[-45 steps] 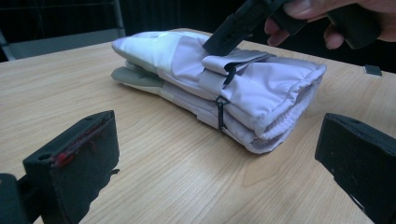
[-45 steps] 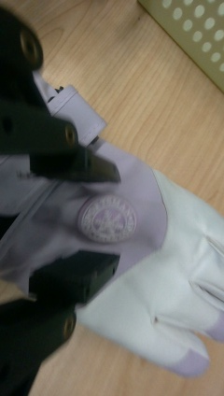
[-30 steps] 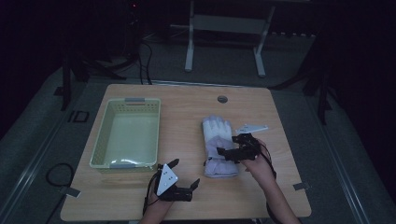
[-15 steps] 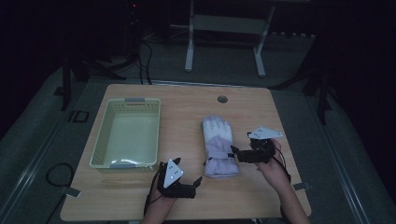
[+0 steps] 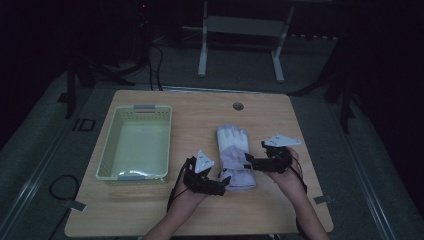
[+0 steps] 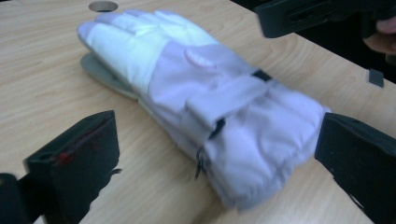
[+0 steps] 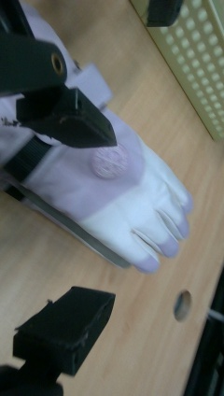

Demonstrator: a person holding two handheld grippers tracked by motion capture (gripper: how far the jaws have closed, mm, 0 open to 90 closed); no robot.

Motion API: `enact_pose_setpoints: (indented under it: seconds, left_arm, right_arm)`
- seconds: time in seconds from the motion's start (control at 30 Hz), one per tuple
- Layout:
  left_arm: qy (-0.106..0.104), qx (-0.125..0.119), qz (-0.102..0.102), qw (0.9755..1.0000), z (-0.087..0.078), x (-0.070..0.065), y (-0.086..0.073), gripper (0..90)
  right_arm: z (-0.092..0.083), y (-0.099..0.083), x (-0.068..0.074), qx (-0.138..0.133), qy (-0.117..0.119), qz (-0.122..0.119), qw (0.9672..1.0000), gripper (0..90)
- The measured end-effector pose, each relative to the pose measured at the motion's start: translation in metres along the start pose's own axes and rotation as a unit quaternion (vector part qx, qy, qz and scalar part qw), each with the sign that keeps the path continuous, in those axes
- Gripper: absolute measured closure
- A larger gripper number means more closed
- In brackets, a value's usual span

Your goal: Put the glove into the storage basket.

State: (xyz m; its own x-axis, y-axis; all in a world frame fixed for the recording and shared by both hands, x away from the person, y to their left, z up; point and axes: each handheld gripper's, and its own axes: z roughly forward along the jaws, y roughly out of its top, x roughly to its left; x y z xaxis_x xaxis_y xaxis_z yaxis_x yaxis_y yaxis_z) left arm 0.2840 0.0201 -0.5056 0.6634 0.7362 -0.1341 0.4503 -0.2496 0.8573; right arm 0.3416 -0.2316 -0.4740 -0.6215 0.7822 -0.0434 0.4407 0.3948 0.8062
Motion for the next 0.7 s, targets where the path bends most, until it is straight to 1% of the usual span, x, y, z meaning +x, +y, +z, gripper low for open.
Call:
enact_pose_setpoints:
  seconds: [0.03, 0.07, 0.1, 0.17, 0.23, 0.27, 0.3, 0.33, 0.4, 0.43, 0.47, 0.5, 0.53, 0.6, 0.63, 0.7]
  left_arm:
    - [0.003, 0.003, 0.0, 1.0, 0.003, -0.001, 0.003, 9.0]
    - [0.008, 0.008, -0.001, 0.9999, 0.006, -0.001, 0.005, 10.9]
    - [0.011, 0.01, -0.002, 0.9999, 0.008, -0.002, 0.007, 11.3]
    - [0.021, 0.024, -0.004, 0.9995, 0.013, -0.004, 0.01, 15.1]
    - [0.03, 0.031, -0.005, 0.9991, 0.016, -0.006, 0.01, 15.8]
    - [0.034, 0.037, -0.007, 0.9987, 0.018, -0.006, 0.009, 17.6]
    - [0.031, 0.041, -0.017, 0.9985, 0.021, -0.006, 0.007, 18.7]
    - [0.03, 0.051, -0.025, 0.9979, 0.023, -0.005, 0.004, 18.8]
    - [0.033, 0.07, -0.044, 0.996, 0.029, -0.003, -0.004, 19.7]
    - [0.034, 0.081, -0.049, 0.9949, 0.033, -0.003, -0.008, 20.2]
    - [0.032, 0.087, -0.058, 0.994, 0.036, -0.001, -0.012, 20.5]
    - [0.025, 0.092, -0.07, 0.993, 0.038, 0.0, -0.016, 20.5]
    - [0.017, 0.095, -0.078, 0.9923, 0.041, 0.002, -0.019, 20.8]
    - [0.006, 0.1, -0.086, 0.9912, 0.045, 0.005, -0.024, 21.4]
    - [0.001, 0.102, -0.089, 0.9908, 0.047, 0.006, -0.027, 21.8]
    - [-0.013, 0.105, -0.105, 0.9888, 0.049, 0.01, -0.03, 21.9]
  right_arm:
    - [0.002, 0.001, 0.0, 0.0, -0.004, -0.001, 1.0, 25.1]
    - [0.005, 0.002, 0.0, 0.001, -0.003, -0.002, 1.0, 26.9]
    - [0.007, 0.003, 0.0, 0.0, -0.005, -0.002, 1.0, 28.8]
    - [0.012, 0.002, -0.001, 0.002, -0.009, 0.0, 1.0, 31.7]
    - [0.016, -0.001, -0.003, 0.005, -0.011, 0.004, 0.9999, 33.5]
    - [0.018, -0.003, -0.004, 0.008, -0.011, 0.008, 0.9999, 33.6]
    - [0.021, -0.006, -0.005, 0.011, -0.012, 0.012, 0.9998, 34.2]
    - [0.022, -0.01, -0.006, 0.016, -0.009, 0.016, 0.9997, 34.5]
    - [0.026, -0.017, -0.007, 0.026, -0.004, 0.022, 0.9994, 37.0]
    - [0.028, -0.02, -0.008, 0.033, 0.001, 0.025, 0.9991, 37.3]
    - [0.03, -0.023, -0.008, 0.04, 0.002, 0.029, 0.9988, 39.4]
    - [0.032, -0.026, -0.009, 0.046, 0.011, 0.036, 0.9982, 42.6]
    - [0.034, -0.028, -0.01, 0.053, 0.02, 0.041, 0.9976, 43.4]
    - [0.039, -0.031, -0.008, 0.07, 0.017, 0.034, 0.9968, 44.8]
    - [0.041, -0.032, -0.008, 0.08, 0.024, 0.04, 0.9957, 45.0]
    - [0.045, -0.034, -0.011, 0.092, 0.03, 0.052, 0.994, 44.2]
